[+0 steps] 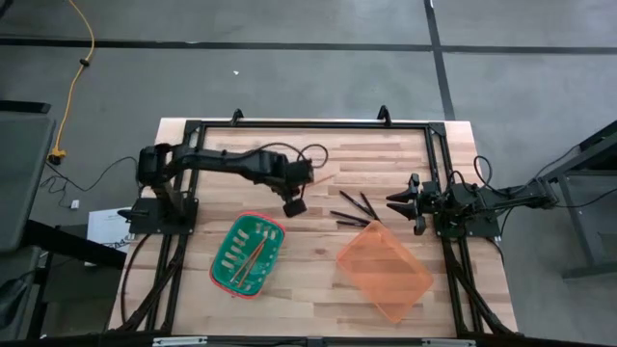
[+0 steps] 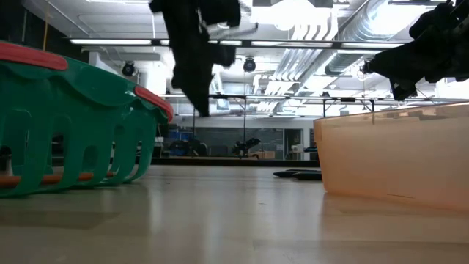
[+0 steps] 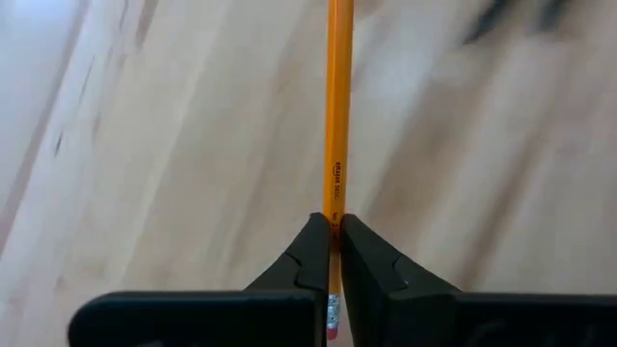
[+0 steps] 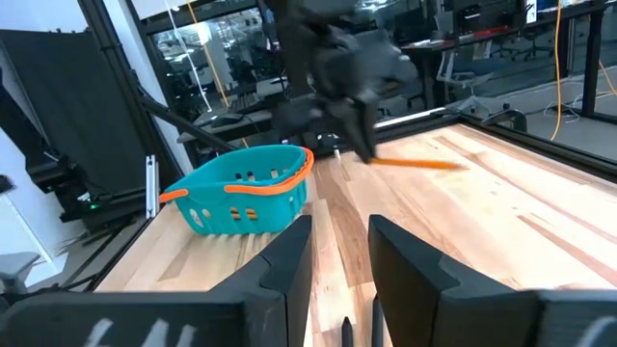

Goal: Sort pens & pencils
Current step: Put the orange pencil into the blue basket

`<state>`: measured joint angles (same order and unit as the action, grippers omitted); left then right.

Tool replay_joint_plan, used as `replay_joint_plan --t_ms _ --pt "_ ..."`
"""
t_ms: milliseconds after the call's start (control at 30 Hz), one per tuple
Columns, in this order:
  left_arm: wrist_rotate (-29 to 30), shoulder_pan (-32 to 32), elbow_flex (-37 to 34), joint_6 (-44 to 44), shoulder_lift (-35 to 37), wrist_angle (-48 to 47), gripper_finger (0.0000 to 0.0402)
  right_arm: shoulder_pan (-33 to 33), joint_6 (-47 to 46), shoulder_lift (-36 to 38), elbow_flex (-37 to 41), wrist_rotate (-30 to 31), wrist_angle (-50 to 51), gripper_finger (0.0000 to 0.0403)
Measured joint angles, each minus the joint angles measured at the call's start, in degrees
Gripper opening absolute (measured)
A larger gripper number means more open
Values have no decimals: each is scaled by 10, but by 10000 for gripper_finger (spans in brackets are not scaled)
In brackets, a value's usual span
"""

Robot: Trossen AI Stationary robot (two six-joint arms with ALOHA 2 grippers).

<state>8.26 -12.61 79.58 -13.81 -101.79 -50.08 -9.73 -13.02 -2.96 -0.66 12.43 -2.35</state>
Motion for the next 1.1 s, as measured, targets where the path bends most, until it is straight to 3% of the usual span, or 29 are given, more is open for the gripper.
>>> replay_joint_plan --t_ms 167,467,733,933,1100 --pt "6 60 14 -37 46 -42 4 0 0 0 0 0 0 96" --pt "79 192 6 -174 146 -136 4 0 0 0 0 0 0 96" --pt "107 313 -84 -343 221 -163 5 0 0 0 0 0 0 96" --pt "85 392 -150 -475 248 -161 5 0 0 0 0 0 0 96" --pt "73 466 -164 -566 249 -161 5 0 0 0 0 0 0 96"
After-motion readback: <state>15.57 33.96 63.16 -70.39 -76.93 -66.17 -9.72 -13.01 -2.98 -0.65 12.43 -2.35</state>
